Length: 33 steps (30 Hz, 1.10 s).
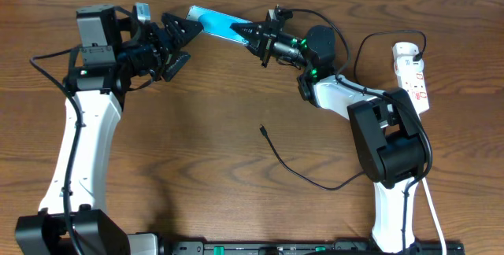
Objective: Plug charger to phone and switch on socket
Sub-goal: 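Close the left gripper on the phone's bottom edge beside the right gripper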
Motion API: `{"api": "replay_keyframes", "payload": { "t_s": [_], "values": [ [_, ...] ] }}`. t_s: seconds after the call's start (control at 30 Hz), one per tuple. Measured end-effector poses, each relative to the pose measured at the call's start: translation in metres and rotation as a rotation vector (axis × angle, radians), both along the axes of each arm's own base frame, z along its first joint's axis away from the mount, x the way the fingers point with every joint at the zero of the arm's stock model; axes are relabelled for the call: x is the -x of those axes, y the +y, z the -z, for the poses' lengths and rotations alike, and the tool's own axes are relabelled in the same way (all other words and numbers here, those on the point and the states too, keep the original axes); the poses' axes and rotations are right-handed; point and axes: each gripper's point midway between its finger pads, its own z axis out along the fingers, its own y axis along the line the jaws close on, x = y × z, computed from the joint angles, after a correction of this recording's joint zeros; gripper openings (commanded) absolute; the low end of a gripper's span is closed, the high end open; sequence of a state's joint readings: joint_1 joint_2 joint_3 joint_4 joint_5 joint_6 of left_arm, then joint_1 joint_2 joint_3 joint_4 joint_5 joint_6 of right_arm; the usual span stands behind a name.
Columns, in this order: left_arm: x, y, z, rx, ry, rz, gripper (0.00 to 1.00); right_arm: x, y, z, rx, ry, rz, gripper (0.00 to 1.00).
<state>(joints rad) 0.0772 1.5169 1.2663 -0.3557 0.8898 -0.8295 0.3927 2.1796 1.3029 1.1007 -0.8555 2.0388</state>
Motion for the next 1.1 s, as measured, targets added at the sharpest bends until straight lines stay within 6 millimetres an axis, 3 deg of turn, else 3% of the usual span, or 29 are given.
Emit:
{"api": "replay_keyframes", "payload": {
  "t_s": [0.37, 0.63, 0.8, 1.1],
  "values": [
    [-0.008, 0.006, 0.0, -0.031, -0.018, -0.047, 0.87, 0.013, 0.017, -0.002, -0.005, -0.009, -0.033, 0.01],
    [-0.013, -0.007, 0.002, -0.03, 0.014, -0.09, 0.83, 0.023, 0.03, -0.008, -0.022, -0.037, -0.053, 0.01],
    [-0.014, -0.011, 0.004, -0.039, 0.03, -0.114, 0.57, 0.028, 0.034, -0.014, -0.034, -0.061, -0.062, 0.01],
    [-0.022, -0.007, 0.0, -0.037, 0.009, -0.158, 0.43, 0.027, 0.036, -0.018, -0.045, -0.067, -0.05, 0.01]
  ]
}}
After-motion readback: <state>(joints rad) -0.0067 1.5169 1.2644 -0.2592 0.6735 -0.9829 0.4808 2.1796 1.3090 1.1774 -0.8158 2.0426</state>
